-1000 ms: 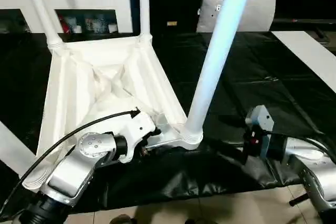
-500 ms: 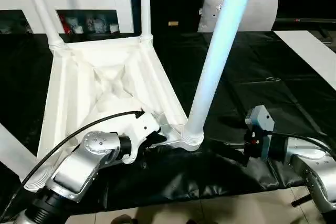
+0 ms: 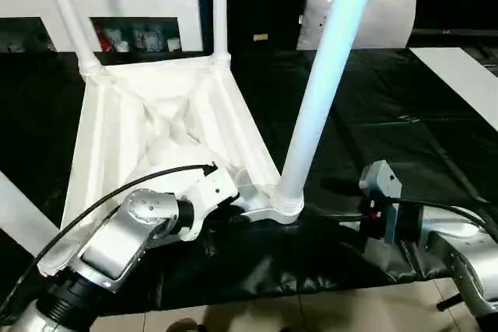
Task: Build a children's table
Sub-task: Rotate leg to tighten
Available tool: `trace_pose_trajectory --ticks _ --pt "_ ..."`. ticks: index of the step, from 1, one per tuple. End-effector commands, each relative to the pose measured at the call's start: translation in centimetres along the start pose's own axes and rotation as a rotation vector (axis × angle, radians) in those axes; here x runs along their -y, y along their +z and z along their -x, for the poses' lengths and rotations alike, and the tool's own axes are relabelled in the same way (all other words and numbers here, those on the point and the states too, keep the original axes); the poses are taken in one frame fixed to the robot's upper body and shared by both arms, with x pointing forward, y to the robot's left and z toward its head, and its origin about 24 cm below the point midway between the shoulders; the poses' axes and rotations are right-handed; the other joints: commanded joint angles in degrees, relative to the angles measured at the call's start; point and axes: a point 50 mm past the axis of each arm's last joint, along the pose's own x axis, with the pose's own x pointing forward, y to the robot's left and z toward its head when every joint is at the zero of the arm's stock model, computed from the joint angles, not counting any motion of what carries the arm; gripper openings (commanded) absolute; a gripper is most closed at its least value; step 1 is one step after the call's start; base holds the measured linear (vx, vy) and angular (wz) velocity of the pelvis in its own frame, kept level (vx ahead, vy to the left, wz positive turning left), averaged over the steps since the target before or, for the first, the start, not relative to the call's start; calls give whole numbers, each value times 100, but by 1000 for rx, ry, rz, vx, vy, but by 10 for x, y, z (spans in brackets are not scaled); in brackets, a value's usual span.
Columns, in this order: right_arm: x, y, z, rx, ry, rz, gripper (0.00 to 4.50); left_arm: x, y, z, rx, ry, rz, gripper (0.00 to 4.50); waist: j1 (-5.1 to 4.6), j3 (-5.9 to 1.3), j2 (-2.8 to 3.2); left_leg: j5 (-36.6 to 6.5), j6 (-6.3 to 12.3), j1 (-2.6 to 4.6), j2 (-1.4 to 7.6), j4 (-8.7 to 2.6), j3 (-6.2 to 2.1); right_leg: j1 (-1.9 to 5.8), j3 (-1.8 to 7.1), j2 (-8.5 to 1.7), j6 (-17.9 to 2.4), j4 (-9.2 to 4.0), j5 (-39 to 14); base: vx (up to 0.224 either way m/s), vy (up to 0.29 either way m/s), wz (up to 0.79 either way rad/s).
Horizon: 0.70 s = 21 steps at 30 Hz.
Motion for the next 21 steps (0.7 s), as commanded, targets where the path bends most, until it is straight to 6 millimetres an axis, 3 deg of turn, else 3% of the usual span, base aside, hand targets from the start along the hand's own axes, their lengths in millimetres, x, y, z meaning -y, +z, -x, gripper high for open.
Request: trace_pose_trajectory --ticks 1,16,18,21 --pt "2 3 2 -2 3 9 450 -2 -7 1 -50 6 -5 12 -1 -285 4 -2283 -57 129 142 -457 -177 112 159 -390 -414 -608 -3332 0 0 0" --pt "13 12 -6 34 80 87 450 -2 3 4 126 -148 -186 2 16 -317 -14 -2000 44 112 152 -438 -135 124 199 -402 -576 -552 -2911 0 0 0" --pt "15 15 -7 55 122 76 420 -3 0 5 131 -182 -193 0 38 -328 -5 -1936 78 110 153 -435 -131 136 200 -403 -616 -536 -2842 0 0 0" --pt "20 18 -10 70 169 70 409 -3 -2 6 135 -227 -201 0 50 -339 3 -1861 76 114 170 -443 -126 144 199 -401 -751 -496 -2585 0 0 0"
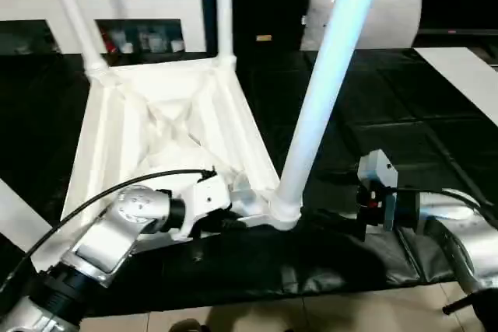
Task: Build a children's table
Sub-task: Rotate leg to tighten
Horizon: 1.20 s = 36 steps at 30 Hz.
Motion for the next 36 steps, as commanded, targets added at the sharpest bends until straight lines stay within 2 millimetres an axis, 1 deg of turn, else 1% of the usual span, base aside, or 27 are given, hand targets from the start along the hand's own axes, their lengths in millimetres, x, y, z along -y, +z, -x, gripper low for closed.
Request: trace_pose_trajectory --ticks 1,2,3,4,5,6,7,8,9,11,12,13,14,15,17,18,20,23,26,29,31,33,34,35,36 --pt "4 4 -2 15 50 11 396 3 9 -3 76 -75 -37 0 -1 -308 -63 -1868 75 109 174 -422 -126 142 201 -398 -780 -498 -2557 0 0 0" --pt "5 4 -4 9 73 13 382 3 8 -3 73 -91 -44 0 3 -310 -48 -1865 71 112 171 -420 -124 145 198 -400 -829 -490 -2531 0 0 0" --pt "5 3 -5 4 88 13 373 3 8 -3 72 -97 -46 0 3 -305 -46 -1877 69 113 170 -420 -119 143 197 -399 -845 -494 -2546 0 0 0" --pt "6 3 -7 -4 110 14 373 3 7 -4 69 -107 -49 0 23 -307 -48 -1875 63 133 181 -418 -113 134 206 -403 -863 -490 -2539 0 0 0" --pt "6 3 -9 -8 129 15 359 3 7 -4 67 -113 -55 0 23 -307 -48 -1875 63 133 181 -418 -113 134 206 -403 -863 -490 -2539 0 0 0" --pt "7 4 -13 -7 163 13 359 2 6 -4 63 -122 -62 0 36 -307 -51 -1872 55 122 180 -423 -113 149 203 -408 -873 -489 -2552 0 0 0" --pt "7 4 -13 -7 163 13 347 2 6 -4 63 -122 -62 0 37 -310 -48 -1878 50 126 180 -421 -114 146 199 -408 -891 -479 -2550 0 0 0" --pt "8 5 -15 -5 179 11 337 1 6 -4 62 -126 -64 0 53 -301 -45 -1908 36 132 186 -426 -114 142 204 -412 -869 -491 -2596 0 0 0" --pt "8 6 -19 -6 205 7 330 -1 6 -4 60 -127 -64 0 56 -300 -63 -1912 34 128 185 -427 -114 148 204 -414 -856 -490 -2634 0 0 0" --pt "9 6 -24 -7 236 2 308 -4 5 -5 57 -122 -62 0 58 -298 -59 -1905 29 119 176 -424 -117 149 196 -421 -847 -495 -2755 0 0 0" --pt "8 5 -25 -7 251 -2 298 -6 5 -5 52 -117 -61 0 69 -289 -62 -1957 16 149 179 -412 -111 121 206 -423 -810 -514 -2877 0 0 0" --pt "8 5 -26 -7 260 -5 298 -6 5 -5 51 -115 -61 0 71 -283 -64 -1982 14 152 178 -412 -115 119 205 -428 -788 -522 -2967 0 0 0" --pt "9 3 -30 -13 267 -9 276 -8 4 -6 43 -114 -61 0 83 -285 -60 -2018 2 159 177 -409 -122 117 201 -446 -733 -543 -3166 0 0 0" --pt "9 3 -31 -15 269 -11 266 -9 3 -6 39 -111 -61 0 95 -281 -61 -2020 -18 171 174 -408 -125 103 199 -442 -690 -554 -3255 0 0 0" --pt "9 1 -34 -17 278 -15 258 -9 3 -6 39 -114 -62 0 95 -269 -50 -2072 -40 172 178 -420 -138 96 192 -444 -671 -558 -3322 0 0 0" --pt "9 1 -35 -16 282 -19 250 -9 3 -6 42 -116 -63 0 88 -273 -59 -2096 -48 155 175 -430 -144 115 183 -439 -645 -559 -3345 0 0 0" --pt "10 -1 -37 -15 286 -27 232 -10 5 -7 51 -119 -62 0 84 -270 -63 -2152 -41 173 173 -425 -144 95 184 -441 -623 -572 -3414 0 0 0" --pt "11 -2 -38 -14 290 -38 201 -10 5 -8 57 -123 -63 0 80 -271 -62 -2173 -30 172 172 -427 -150 92 178 -444 -622 -573 -3460 0 0 0" --pt "11 -3 -39 -6 296 -49 197 -12 6 -8 61 -121 -53 0 78 -265 -62 -2198 -24 171 170 -431 -153 88 179 -447 -612 -579 -3498 0 0 0" --pt "7 -4 -41 13 302 -77 191 -14 8 -8 73 -94 -6 0 76 -265 -63 -2184 -19 164 172 -438 -155 91 181 -451 -623 -573 -3485 0 0 0" --pt "5 -6 -43 16 292 -74 191 -16 9 -8 81 -77 12 0 69 -261 -67 -2214 -24 163 169 -437 -156 87 179 -455 -601 -583 -3560 0 0 0" --pt "5 -9 -45 9 241 -74 190 -17 11 -9 90 -49 41 0 58 -236 -61 -2285 -35 179 164 -440 -163 58 177 -455 -547 -608 -3728 0 0 0" --pt "7 -10 -47 0 201 -68 190 -17 13 -10 97 -35 57 0 42 -235 -70 -2315 -52 170 157 -445 -174 65 168 -459 -512 -616 -3808 0 0 0" --pt "9 -12 -50 -14 139 -63 190 -18 15 -11 106 -15 78 0 34 -231 -74 -2337 -60 172 148 -447 -176 62 158 -453 -489 -624 -3854 0 0 0" --pt "16 -14 -55 -23 17 -67 190 -19 19 -14 126 25 103 0 0 -223 -75 -2423 -84 184 129 -437 -189 46 136 -451 -437 -645 -4014 0 0 0"
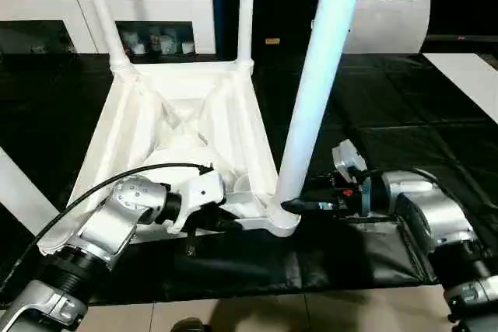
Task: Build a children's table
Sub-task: Rotate leg to tighten
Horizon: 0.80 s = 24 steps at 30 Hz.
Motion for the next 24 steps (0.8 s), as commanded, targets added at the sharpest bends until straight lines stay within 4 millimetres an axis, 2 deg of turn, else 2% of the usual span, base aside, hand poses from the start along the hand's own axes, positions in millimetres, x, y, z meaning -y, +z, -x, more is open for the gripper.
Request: trace_pose_trajectory --ticks 1,2,3,4,5,6,7,8,9,10,11,12,13,14,15,16,17,18,19,20,21,22,23,24 --pt "11 -8 -14 -46 -229 -22 190 -1 27 -13 142 82 31 0 -48 -214 -19 -2490 -127 168 173 -448 -202 29 136 -402 -428 -664 -4066 0 0 0" --pt "13 -8 -15 -41 -267 -30 189 -2 29 -14 149 98 40 0 -145 -201 -54 -2613 -197 136 153 -458 -232 58 64 -395 -366 -680 -4206 0 0 0" --pt "15 -7 -16 -31 -307 -43 189 -2 31 -15 159 118 52 0 -185 -203 -49 -2684 -208 118 135 -458 -253 85 14 -402 -303 -695 -4306 0 0 0" --pt "17 -6 -19 -21 -352 -54 189 -2 36 -18 171 138 68 0 -272 -211 -34 -2839 -213 117 134 -469 -282 111 -62 -413 -199 -740 -4385 -43 49 -19" --pt "17 -6 -20 -20 -355 -55 189 -2 36 -18 172 139 68 0 -334 -209 6 -3021 -172 142 142 -475 -308 128 -152 -416 -167 -795 -4317 -32 56 -16" --pt "21 -4 -29 7 -460 -100 189 -1 46 -28 193 173 91 0 -404 -191 33 -3180 -163 109 169 -523 -336 173 -207 -407 -191 -802 -4101 -32 56 -16" --pt "22 -3 -33 18 -504 -124 188 -1 51 -32 200 186 99 0 -418 -175 57 -3322 -163 146 174 -524 -349 161 -268 -409 -182 -847 -4101 -27 50 -13" --pt "23 -3 -38 26 -548 -144 188 0 55 -37 204 195 102 0 -491 -178 42 -3500 -181 121 189 -544 -392 242 -364 -440 -143 -868 -4009 0 0 0" --pt "25 -2 -45 30 -616 -168 188 0 61 -45 202 220 101 0 -504 -149 91 -3680 -207 131 219 -588 -413 249 -399 -430 -143 -871 -3956 0 0 0" --pt "26 -1 -52 35 -677 -185 188 -1 66 -53 190 248 96 0 -567 -130 147 -4108 -261 146 290 -687 -439 305 -456 -384 -215 -806 -3548 0 0 0" --pt "26 -1 -52 35 -677 -185 188 -1 66 -53 190 248 96 0 -569 -121 176 -4469 -345 69 370 -842 -472 422 -428 -355 -291 -590 -3112 0 0 0" --pt "28 0 -60 42 -752 -213 188 -4 69 -63 148 307 68 0 -541 -107 167 -4693 -394 4 416 -991 -438 472 -308 -333 -378 -338 -2743 0 0 0" --pt "28 1 -61 44 -753 -216 188 -4 69 -63 146 310 66 0 -522 -82 144 -4756 -405 12 397 -1035 -383 423 -276 -306 -397 -312 -2830 -60 -17 1" --pt "27 2 -64 63 -765 -238 188 -6 70 -66 126 337 52 0 -502 -57 69 -4519 -399 294 198 -763 -261 95 -319 -346 -271 -730 -3887 0 0 0" --pt "27 3 -69 82 -773 -247 188 -8 72 -72 110 375 43 0 -548 -68 -17 -4040 -307 540 19 -388 -225 -139 -416 -442 -83 -1081 -4674 0 0 0" --pt "26 4 -69 84 -775 -244 223 -9 73 -73 108 383 43 0 -651 1 -97 -2775 -96 609 -197 195 -176 -190 -797 -621 402 -1582 -5724 0 0 0" --pt "26 4 -70 86 -776 -231 223 -10 74 -74 108 395 43 0 -699 -12 157 -2637 20 520 -23 103 -221 152 -1317 -540 710 -1721 -5103 86 33 -36" --pt "25 6 -67 104 -770 -219 258 -12 74 -72 102 420 40 0 -365 -31 464 -4512 -334 -590 437 -894 -453 1179 -836 -370 53 590 -2088 86 33 -36" --pt "25 6 -67 104 -770 -219 261 -12 74 -72 102 420 40 0 -301 -54 385 -4702 -501 -466 352 -945 -328 935 -724 -253 -161 270 -1098 153 70 -22" --pt "24 7 -64 120 -762 -207 264 -14 72 -70 91 429 30 0 -397 -193 131 -4480 -210 53 313 -890 -381 604 -249 -251 -149 377 -1238 132 -48 -13" --pt "24 7 -56 149 -754 -187 272 -17 66 -65 65 445 18 0 -235 -172 -122 -3112 -420 179 35 -366 -400 305 -163 -830 -38 -612 -4551 132 -48 -13" --pt "24 7 -56 149 -754 -187 272 -17 66 -65 65 445 18 0 -151 -115 -159 -2311 -280 237 -42 -72 -344 93 -77 -955 58 -843 -5488 39 -102 -10" --pt "24 7 -53 159 -751 -175 285 -18 63 -62 54 451 14 0 -145 -88 -171 -1745 -151 303 -50 115 -343 27 -63 -1057 39 -991 -5959 0 0 0" --pt "24 7 -47 165 -749 -149 306 -19 59 -59 43 452 6 0 2 -188 -72 -852 -94 -160 109 -415 -406 433 -116 -779 -96 -640 -4319 0 0 0"
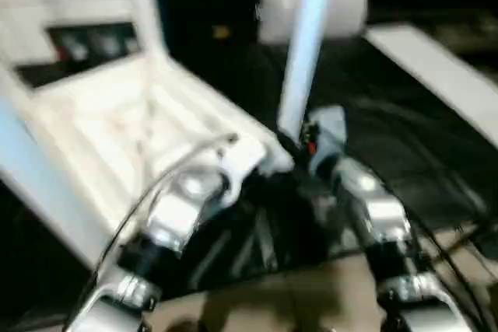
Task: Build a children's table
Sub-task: Rotate leg to tighten
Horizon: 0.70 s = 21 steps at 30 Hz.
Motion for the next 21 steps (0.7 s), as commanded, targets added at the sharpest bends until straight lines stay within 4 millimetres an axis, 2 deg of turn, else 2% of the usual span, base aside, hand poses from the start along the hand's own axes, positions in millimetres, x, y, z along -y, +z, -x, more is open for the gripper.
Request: trace_pose_trajectory --ticks 1,2,3,4,5,6,9,11,14,15,16,19,21 --pt "-1 -3 6 9 69 27 308 -1 7 2 35 -25 -78 0 83 -448 -60 -365 10 -75 238 -396 -71 219 327 -301 -309 -797 -3056 103 -45 -9" --pt "2 -3 9 15 74 39 308 -3 5 4 33 -28 -83 0 108 -530 6 93 136 12 286 -362 -23 159 346 -170 -696 -602 -1213 61 -22 8" --pt "5 -2 14 23 98 55 316 -4 3 6 36 -39 -90 0 71 -516 24 222 285 -74 267 -368 10 183 346 -73 -1050 -485 24 61 -22 8" --pt "9 0 19 32 124 75 329 -6 0 8 34 -49 -93 0 53 -523 35 230 275 -134 242 -354 22 225 338 -35 -1143 -428 380 68 11 -3" --pt "9 0 19 32 124 75 343 -6 0 8 34 -49 -93 0 84 -554 47 132 292 -75 233 -334 52 201 341 -19 -1214 -433 588 53 12 -7" --pt "13 2 25 36 149 91 350 -7 -1 11 39 -71 -115 0 86 -560 33 12 472 -73 224 -325 81 227 345 -49 -1426 -429 845 53 12 -7" --pt "24 7 41 29 233 142 373 -8 -8 19 46 -143 -157 0 103 -541 35 -180 557 -76 248 -336 94 246 345 -62 -1446 -454 646 0 0 0" --pt "26 8 44 22 255 156 396 -9 -11 21 41 -161 -166 0 96 -514 29 -451 492 -59 263 -359 114 231 356 -68 -1408 -492 190 0 0 0" --pt "35 13 53 -4 327 221 396 -7 -17 29 56 -266 -210 0 111 -489 21 -778 390 -37 283 -390 123 215 373 -103 -1273 -567 -552 0 0 0" --pt "36 13 54 -11 341 236 396 -6 -18 31 65 -290 -219 0 118 -480 20 -858 343 -19 293 -398 132 187 385 -92 -1239 -585 -718 0 0 0" --pt "37 16 57 -21 388 253 396 -7 -22 34 61 -334 -239 0 120 -490 -10 -863 331 -9 300 -395 140 184 393 -92 -1236 -582 -741 0 0 0" --pt "37 19 59 -26 447 264 396 -7 -26 38 50 -389 -275 0 163 -486 24 -947 313 5 312 -410 144 160 407 -91 -1228 -573 -821 0 0 0" --pt "35 22 62 -36 531 260 396 -6 -27 43 54 -447 -281 0 163 -495 10 -966 305 0 313 -411 147 167 408 -87 -1246 -557 -777 0 0 0"
